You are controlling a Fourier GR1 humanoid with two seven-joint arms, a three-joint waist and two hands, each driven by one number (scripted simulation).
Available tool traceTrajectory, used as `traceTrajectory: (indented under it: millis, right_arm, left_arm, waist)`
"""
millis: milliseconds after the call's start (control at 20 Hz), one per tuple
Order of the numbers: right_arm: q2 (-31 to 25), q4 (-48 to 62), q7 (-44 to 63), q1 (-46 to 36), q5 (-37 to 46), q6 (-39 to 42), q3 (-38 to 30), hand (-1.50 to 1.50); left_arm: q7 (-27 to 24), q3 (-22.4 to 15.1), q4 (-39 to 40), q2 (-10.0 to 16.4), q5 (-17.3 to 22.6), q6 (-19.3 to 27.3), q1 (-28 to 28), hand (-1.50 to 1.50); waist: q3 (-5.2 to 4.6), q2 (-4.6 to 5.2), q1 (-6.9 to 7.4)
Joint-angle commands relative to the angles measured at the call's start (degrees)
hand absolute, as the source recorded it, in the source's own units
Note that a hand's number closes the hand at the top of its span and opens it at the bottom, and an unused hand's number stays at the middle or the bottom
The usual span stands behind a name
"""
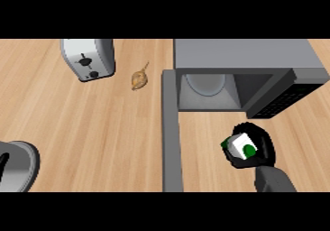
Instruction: Pick up the milk, place it into the microwave and close the microwave
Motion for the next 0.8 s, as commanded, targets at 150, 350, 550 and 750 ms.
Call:
traceTrajectory:
  millis: [150,350,550,750]
  right_arm:
    - [3.5,-22.7,9.6,10.7,-0.9,-1.7,5.6,1.5]
    - [4.9,-39.8,21.9,15.5,-2.1,-6.4,11.8,1.5]
    - [4.9,-49.9,23.7,25.5,-2.9,-10.2,18.2,1.5]
    - [5.0,-61.0,32.9,27.4,-5.1,-17.1,22.9,1.5]
  left_arm:
    - [-2.3,0.2,-1.9,-0.8,0.6,-2.4,4.5,-1.5]
    - [1.1,4.8,-0.6,1.3,4.9,-2.5,1.5,-1.5]
    - [1.0,3.0,-2.3,-0.8,4.5,-3.1,2.8,-1.5]
    - [0.6,6.1,2.8,2.7,5.9,-3.8,-1.8,-1.5]
  waist:
    - [-0.01,-0.04,0.03]
    - [-0.04,-0.13,-0.43]
    - [0.01,0.0,-0.15]
    - [0.0,0.06,-0.37]
